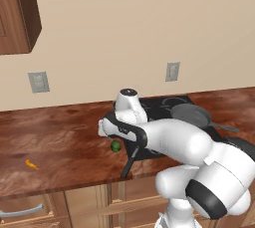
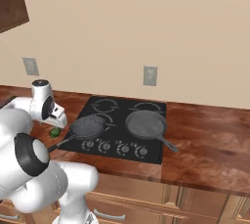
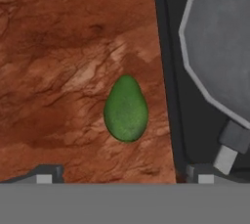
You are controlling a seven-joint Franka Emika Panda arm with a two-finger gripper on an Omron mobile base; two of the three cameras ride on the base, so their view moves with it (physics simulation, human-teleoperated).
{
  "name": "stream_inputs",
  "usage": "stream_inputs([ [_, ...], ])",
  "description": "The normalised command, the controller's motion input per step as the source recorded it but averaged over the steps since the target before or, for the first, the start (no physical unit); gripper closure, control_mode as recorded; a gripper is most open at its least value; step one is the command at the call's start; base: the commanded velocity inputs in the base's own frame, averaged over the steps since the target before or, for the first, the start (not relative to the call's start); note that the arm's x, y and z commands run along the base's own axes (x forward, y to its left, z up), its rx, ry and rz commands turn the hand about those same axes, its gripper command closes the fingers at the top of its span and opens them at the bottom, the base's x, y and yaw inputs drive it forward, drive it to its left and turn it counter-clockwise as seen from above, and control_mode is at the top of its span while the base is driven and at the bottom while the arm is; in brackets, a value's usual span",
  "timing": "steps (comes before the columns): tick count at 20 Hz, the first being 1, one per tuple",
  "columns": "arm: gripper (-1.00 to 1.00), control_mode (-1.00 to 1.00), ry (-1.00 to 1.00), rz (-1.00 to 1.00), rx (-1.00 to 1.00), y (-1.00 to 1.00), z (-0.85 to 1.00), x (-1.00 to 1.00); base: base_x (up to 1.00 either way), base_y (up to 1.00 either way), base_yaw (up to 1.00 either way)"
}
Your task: Place both pans onto different burners. Then place the avocado and the shrimp on different pans.
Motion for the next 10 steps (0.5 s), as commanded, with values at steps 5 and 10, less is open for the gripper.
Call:
stream_inputs([
  [5, -1.00, -1.00, 0.01, 0.04, 0.00, 0.02, -0.13, 0.01, 0.00, 0.00, 0.00],
  [10, -1.00, -1.00, 0.00, 0.04, -0.02, 0.00, -0.17, 0.02, 0.00, 0.00, 0.00],
])
